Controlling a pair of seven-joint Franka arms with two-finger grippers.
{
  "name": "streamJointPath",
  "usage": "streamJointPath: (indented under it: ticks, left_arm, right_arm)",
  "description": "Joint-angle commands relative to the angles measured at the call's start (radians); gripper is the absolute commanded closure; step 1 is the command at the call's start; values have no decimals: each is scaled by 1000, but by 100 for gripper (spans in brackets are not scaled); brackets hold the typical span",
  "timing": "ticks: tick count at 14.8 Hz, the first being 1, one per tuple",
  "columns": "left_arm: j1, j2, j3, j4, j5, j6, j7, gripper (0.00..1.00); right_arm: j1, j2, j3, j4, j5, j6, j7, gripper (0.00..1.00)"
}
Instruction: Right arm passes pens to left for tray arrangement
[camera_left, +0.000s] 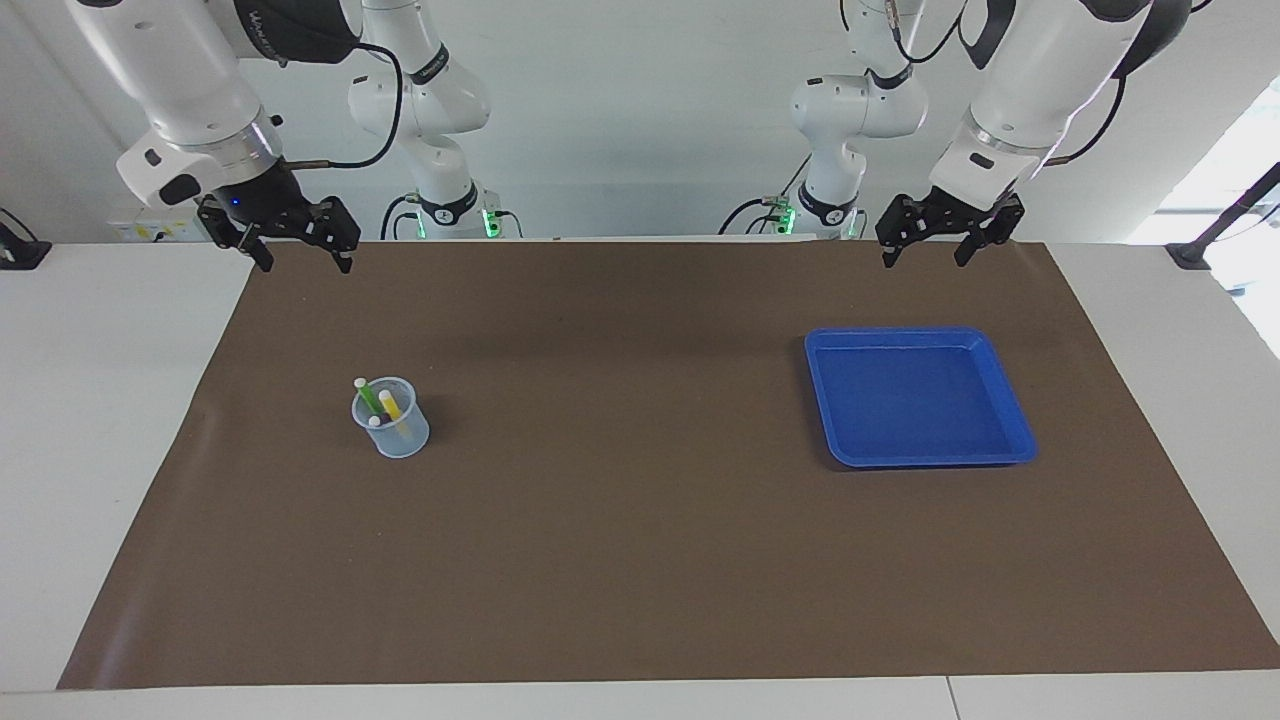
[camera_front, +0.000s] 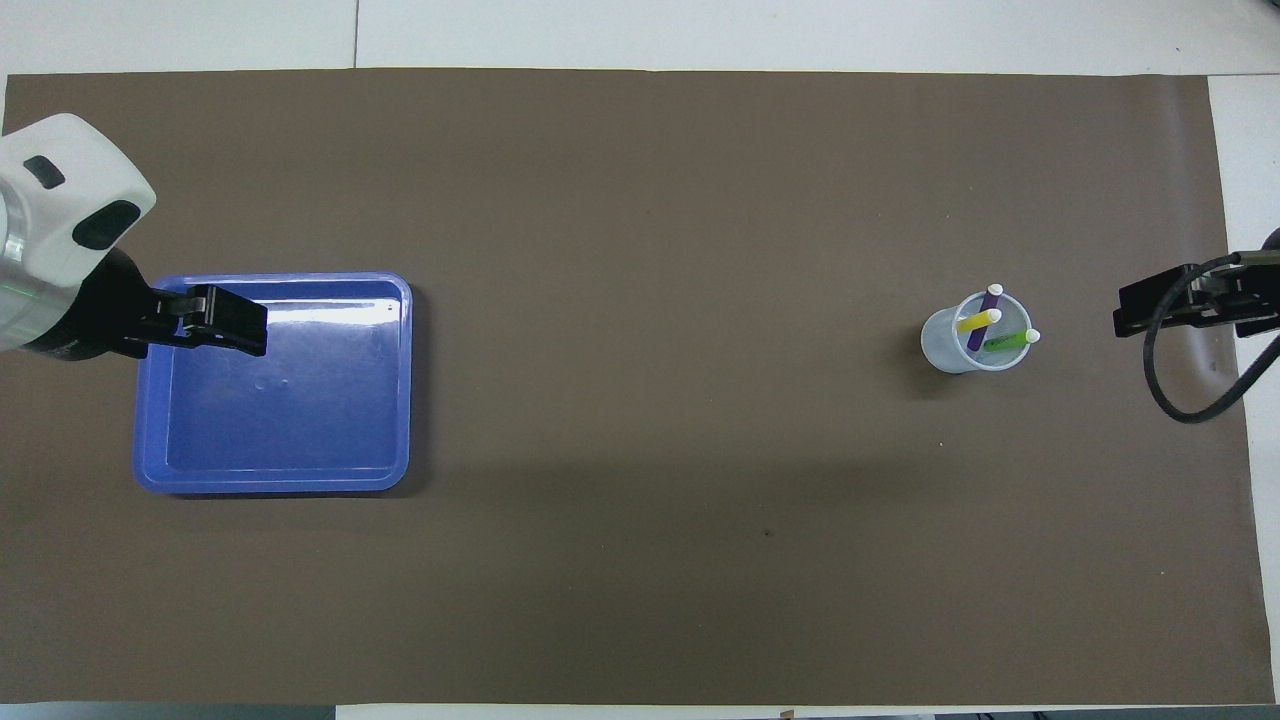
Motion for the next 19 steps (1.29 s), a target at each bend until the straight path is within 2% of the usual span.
streamJointPath:
  ticks: [1,7,10,14,19]
  left_arm:
    - [10,-24,-1,-28,-10,3,8,0]
    - [10,-24,-1,-28,-10,3,5,0]
    - [1,-24,-1,-28,-10,7,4,0]
    - [0,-24,-1,-25,-10,3,2,0]
    - [1,-24,-1,-27,-10,-1,4,0]
  right_arm:
    - [-4,-15,6,-23,0,3,12,0]
    - [-13,-25,5,-29,0,-9,9,0]
    - [-18,-38,0,-66,0,13,-23,0]
    - [-18,-106,-3,-243,1,179,-87,0]
    - [-42,-141,-5,-437,1,360,-253,0]
